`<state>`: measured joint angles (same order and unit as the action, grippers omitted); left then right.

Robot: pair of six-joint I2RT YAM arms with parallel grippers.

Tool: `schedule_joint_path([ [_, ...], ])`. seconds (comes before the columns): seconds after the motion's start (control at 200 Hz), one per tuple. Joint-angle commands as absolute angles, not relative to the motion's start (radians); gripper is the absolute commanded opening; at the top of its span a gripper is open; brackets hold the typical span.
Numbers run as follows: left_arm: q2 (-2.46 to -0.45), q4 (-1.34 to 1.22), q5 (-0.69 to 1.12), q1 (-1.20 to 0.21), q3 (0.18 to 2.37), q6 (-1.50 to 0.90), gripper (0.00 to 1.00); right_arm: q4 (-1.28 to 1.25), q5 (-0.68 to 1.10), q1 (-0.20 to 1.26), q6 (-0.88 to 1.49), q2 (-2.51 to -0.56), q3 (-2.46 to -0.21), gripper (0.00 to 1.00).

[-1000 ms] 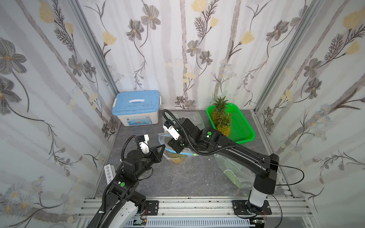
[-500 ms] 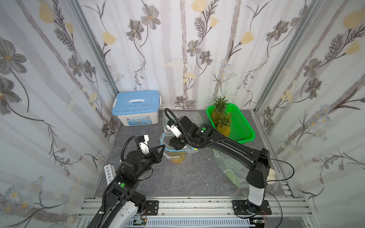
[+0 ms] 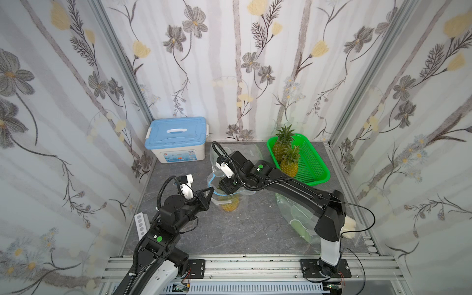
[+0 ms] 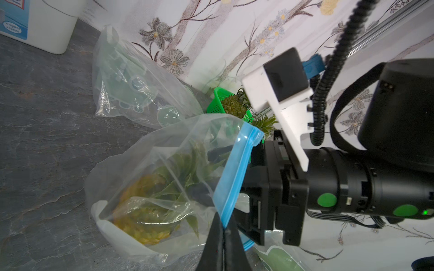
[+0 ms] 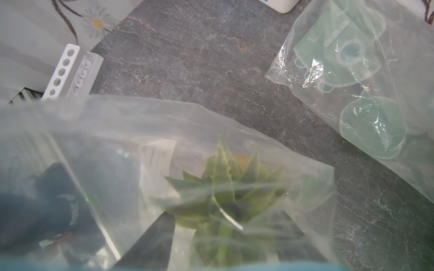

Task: Open the zip-top bag and take out the pineapple
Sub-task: Pick up the pineapple from the zipper food storage bag.

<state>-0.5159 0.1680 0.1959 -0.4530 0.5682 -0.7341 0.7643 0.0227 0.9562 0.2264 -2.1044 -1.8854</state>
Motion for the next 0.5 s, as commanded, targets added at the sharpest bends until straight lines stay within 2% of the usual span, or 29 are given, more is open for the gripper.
schedule_joint_path([
  [0.0,-0.513,0.129,0.195,-0.454,0.566,-0.739,0.00,0.762,0.027,0.956,0.235,-2.138,-1.888,0.67],
  [0.07,-0.511,0.129,0.193,-0.454,0.565,-0.739,0.00,0.751,0.026,0.956,0.238,-2.153,-1.887,0.65],
  [0.11,-0.511,0.128,0.192,-0.454,0.564,-0.739,0.00,0.746,0.027,0.956,0.239,-2.160,-1.885,0.60],
  [0.15,-0.511,0.127,0.192,-0.454,0.564,-0.740,0.00,0.744,0.023,0.956,0.243,-2.164,-1.883,0.46],
  [0.22,-0.512,0.126,0.192,-0.454,0.567,-0.738,0.00,0.732,0.017,0.956,0.248,-2.163,-1.872,0.16],
  [0.28,-0.516,0.129,0.192,-0.454,0.569,-0.736,0.00,0.723,0.001,0.956,0.253,-2.147,-1.860,0.00],
  [0.365,-0.525,0.131,0.192,-0.454,0.577,-0.728,0.01,0.692,-0.021,0.956,0.253,-2.095,-1.829,0.00],
  [0.445,-0.542,0.138,0.179,-0.454,0.588,-0.702,0.23,0.667,-0.034,0.954,0.245,-2.034,-1.804,0.00],
  [0.495,-0.551,0.145,0.160,-0.454,0.595,-0.679,0.32,0.656,-0.032,0.952,0.236,-1.993,-1.790,0.00],
])
